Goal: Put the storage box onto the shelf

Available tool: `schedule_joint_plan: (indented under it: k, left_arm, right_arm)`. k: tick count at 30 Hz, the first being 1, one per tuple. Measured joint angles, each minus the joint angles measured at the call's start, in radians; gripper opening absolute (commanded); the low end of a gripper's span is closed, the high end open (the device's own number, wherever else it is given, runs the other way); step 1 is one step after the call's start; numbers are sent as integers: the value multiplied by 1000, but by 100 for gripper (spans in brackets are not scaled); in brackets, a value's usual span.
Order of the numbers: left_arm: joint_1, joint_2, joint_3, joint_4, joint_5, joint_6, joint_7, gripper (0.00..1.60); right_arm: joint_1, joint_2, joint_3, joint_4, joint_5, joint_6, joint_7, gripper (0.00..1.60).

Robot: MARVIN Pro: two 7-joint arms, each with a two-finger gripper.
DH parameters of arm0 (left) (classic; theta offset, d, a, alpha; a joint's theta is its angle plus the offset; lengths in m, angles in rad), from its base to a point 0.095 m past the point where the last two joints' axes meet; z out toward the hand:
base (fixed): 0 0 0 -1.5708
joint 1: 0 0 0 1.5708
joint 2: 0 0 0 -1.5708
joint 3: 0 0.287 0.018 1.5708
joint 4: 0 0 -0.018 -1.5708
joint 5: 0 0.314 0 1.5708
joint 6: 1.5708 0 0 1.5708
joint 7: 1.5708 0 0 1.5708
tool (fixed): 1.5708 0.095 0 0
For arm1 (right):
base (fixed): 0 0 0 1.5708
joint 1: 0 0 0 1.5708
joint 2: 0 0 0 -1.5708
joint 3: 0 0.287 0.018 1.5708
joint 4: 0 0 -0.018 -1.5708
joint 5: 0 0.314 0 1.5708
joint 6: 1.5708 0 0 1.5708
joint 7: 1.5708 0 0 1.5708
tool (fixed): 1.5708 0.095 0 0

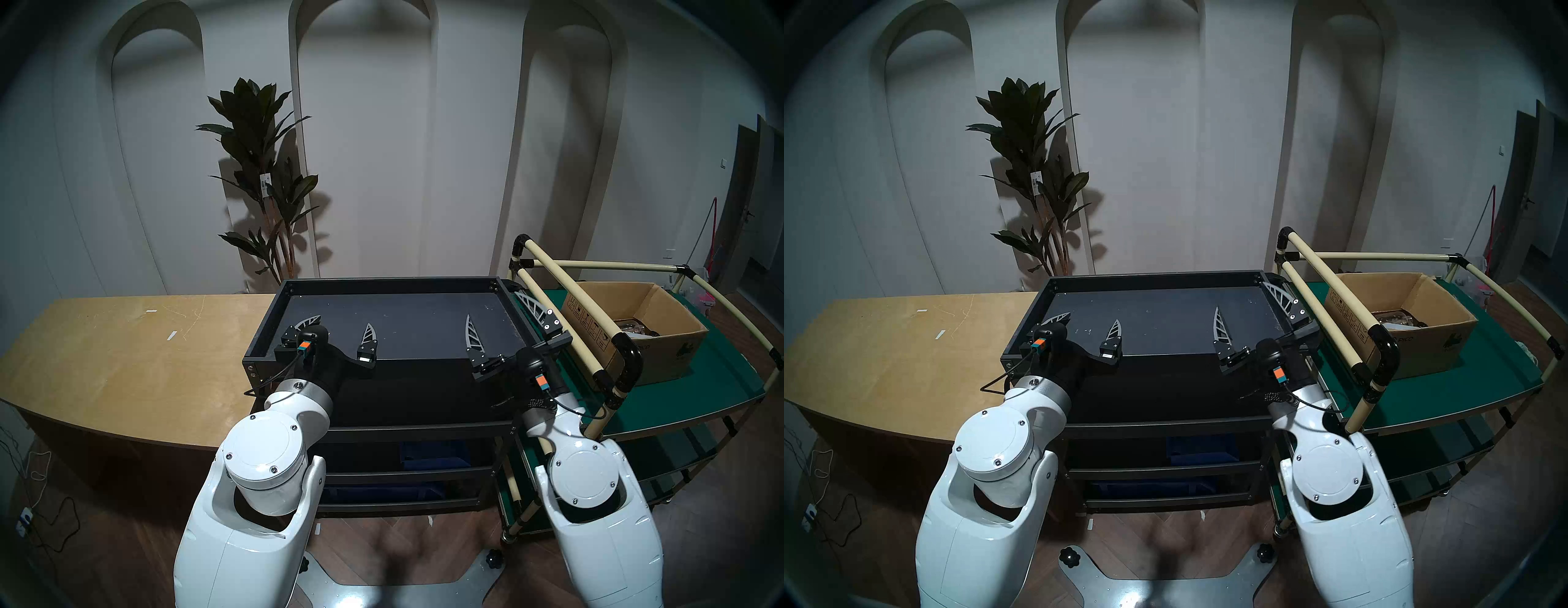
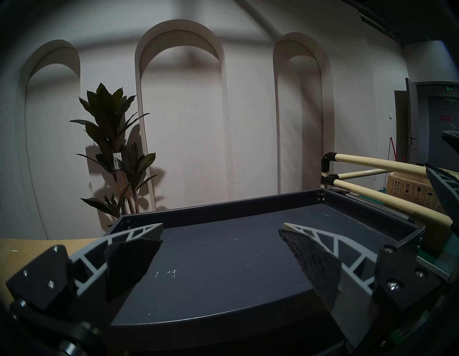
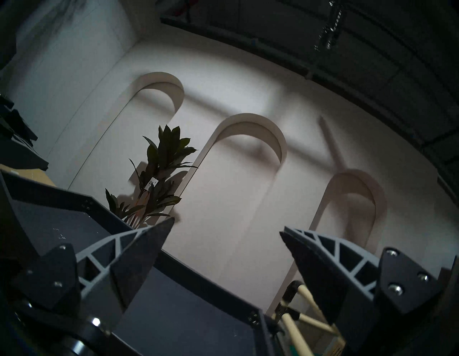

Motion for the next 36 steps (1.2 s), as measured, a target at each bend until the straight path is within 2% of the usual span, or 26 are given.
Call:
schedule_joint_plan:
  k: [16, 28, 36]
  left_arm:
    - [0, 0, 1, 6, 4, 0, 0, 160]
    - [0, -1, 2, 9, 6, 0, 1, 160]
    - [0, -1, 2, 11, 7, 0, 1, 160]
  right_arm:
    - [147, 182, 251, -154, -43, -41, 240, 160]
    - [275, 323, 463, -186, -64, -81, 432, 160]
    - [333, 411, 596, -170, -42, -110, 558, 160]
